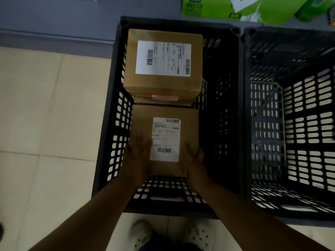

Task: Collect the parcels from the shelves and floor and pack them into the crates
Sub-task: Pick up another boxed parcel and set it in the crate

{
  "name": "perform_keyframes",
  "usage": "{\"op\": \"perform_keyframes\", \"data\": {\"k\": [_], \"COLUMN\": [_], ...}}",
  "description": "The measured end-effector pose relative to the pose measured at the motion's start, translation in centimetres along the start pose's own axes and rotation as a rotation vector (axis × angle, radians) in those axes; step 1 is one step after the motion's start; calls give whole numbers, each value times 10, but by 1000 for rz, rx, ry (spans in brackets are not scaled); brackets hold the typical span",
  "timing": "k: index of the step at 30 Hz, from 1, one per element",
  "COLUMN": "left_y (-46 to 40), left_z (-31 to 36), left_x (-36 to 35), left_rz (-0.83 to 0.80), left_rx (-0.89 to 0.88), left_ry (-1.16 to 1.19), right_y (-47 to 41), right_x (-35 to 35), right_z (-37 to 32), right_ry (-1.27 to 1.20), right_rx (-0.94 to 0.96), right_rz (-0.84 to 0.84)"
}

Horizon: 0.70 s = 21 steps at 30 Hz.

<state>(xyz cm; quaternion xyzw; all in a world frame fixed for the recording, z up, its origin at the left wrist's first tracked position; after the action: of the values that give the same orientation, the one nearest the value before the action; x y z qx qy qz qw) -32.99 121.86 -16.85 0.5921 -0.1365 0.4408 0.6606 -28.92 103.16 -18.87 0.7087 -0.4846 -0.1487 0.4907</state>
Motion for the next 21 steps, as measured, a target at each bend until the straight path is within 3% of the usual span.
{"op": "perform_keyframes", "data": {"k": [7, 13, 21], "left_y": [-11, -17, -27], "left_z": [-18, -17, -19], "left_x": [-12, -13, -26], "left_rz": [62, 110, 12], "left_rx": [89, 60, -8], "left_ry": [45, -35, 46], "right_y": [-16, -25, -36], "right_x": [-15, -20, -21], "right_z": [7, 12, 18], "right_ry": [-121, -144, -175], "right_rx": [-55, -24, -66], "right_rz": [-9, 12, 31]}}
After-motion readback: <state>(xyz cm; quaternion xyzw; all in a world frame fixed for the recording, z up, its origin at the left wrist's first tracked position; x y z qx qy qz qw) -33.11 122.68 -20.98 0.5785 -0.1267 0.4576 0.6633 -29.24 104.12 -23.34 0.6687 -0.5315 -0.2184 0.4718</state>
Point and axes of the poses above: each hand's wrist, its own y-axis away from the middle knuckle, its own x-axis out of the back of the hand, z = x × y, the point moved 10 cm from there along -y, towards the middle knuckle, and after that the axes turned 15 degrees about y, right-handed, at the moved point
